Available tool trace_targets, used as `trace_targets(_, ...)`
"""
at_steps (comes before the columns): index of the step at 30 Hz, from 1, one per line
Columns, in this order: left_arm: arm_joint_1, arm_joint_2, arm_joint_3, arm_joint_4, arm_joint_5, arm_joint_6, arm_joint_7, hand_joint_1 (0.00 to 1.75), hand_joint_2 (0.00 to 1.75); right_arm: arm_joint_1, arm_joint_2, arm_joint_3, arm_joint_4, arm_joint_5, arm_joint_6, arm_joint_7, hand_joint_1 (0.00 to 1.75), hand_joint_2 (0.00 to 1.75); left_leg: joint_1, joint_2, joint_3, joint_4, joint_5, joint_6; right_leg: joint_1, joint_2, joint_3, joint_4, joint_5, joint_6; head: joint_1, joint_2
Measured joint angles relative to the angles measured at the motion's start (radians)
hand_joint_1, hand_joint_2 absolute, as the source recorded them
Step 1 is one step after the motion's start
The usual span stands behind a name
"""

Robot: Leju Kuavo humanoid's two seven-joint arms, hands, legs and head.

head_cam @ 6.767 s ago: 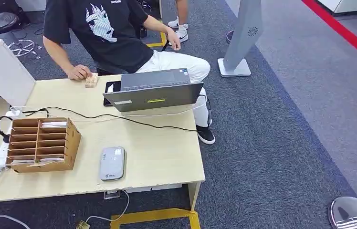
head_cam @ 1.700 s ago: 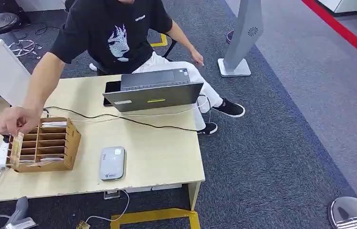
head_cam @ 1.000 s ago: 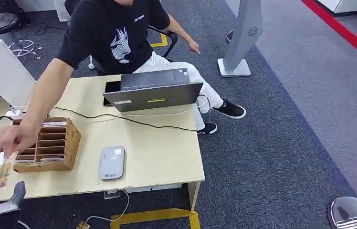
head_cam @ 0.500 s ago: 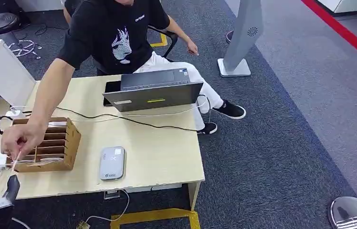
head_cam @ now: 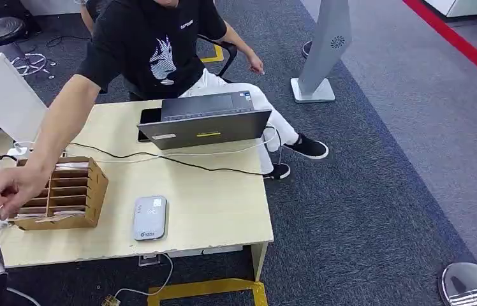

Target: Pass the card to the sensor for recognition and then transmit it.

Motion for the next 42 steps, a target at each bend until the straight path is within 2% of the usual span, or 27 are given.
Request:
trace_targets(14, -0.017, -0.011, -0.002, 0.008, -0.002, 0.001, -0.006, 1.75, 1.75, 0.000, 0.000, 0.000, 0.003, -0.014, 0.000, -0.011, 0.00, 1.75, 0.000, 0.000, 0.000, 0.000, 0.000, 0.000, 0.000, 0.000, -0.001, 0.000, 0.000, 0.000, 0.000, 0.000)
trace_targets(19, -0.023, -0.015, -0.028, 0.033, -0.032, -0.013, 0.007, 1.75, 1.75, 0.000, 0.000, 0.000, 0.003, -0.013, 0.000, -0.011, 0.00, 1.75, 0.000, 0.000, -0.001, 0.000, 0.000, 0.000, 0.000, 0.000, -0.001, 0.000, 0.000, 0.000, 0.000, 0.000)
trace_targets(22, -0.039, -0.019, -0.050, 0.066, -0.057, -0.020, 0.025, 1.75, 1.75, 0.000, 0.000, 0.000, 0.003, -0.014, 0.000, -0.012, 0.00, 1.75, 0.000, 0.000, 0.000, 0.000, 0.000, 0.000, 0.000, 0.000, -0.001, 0.000, 0.000, 0.000, 0.000, 0.000)
trace_targets(26, -0.104, -0.020, -0.083, 0.188, -0.122, -0.017, 0.082, 1.75, 1.75, -0.003, 0.000, 0.000, 0.003, 0.000, 0.001, -0.020, 0.00, 1.75, 0.000, 0.000, -0.001, 0.000, 0.002, 0.000, 0.000, 0.000, -0.001, 0.000, 0.001, 0.000, 0.000, 0.000)
trace_targets(31, -0.193, -0.018, -0.103, 0.329, -0.127, -0.018, 0.096, 1.75, 1.75, -0.005, 0.000, 0.000, 0.002, 0.019, 0.004, -0.018, 0.00, 1.75, 0.000, 0.000, -0.001, 0.000, 0.003, -0.001, 0.000, 0.000, -0.002, 0.000, 0.003, 0.000, 0.000, 0.000)
trace_targets(42, -0.263, -0.018, -0.154, 0.445, -0.138, -0.034, 0.115, 1.75, 1.75, -0.005, 0.000, 0.000, 0.001, 0.029, 0.005, -0.011, 0.00, 1.75, 0.000, 0.000, -0.002, 0.000, 0.003, -0.001, 0.000, 0.001, -0.003, 0.000, 0.003, 0.000, 0.000, 0.000)
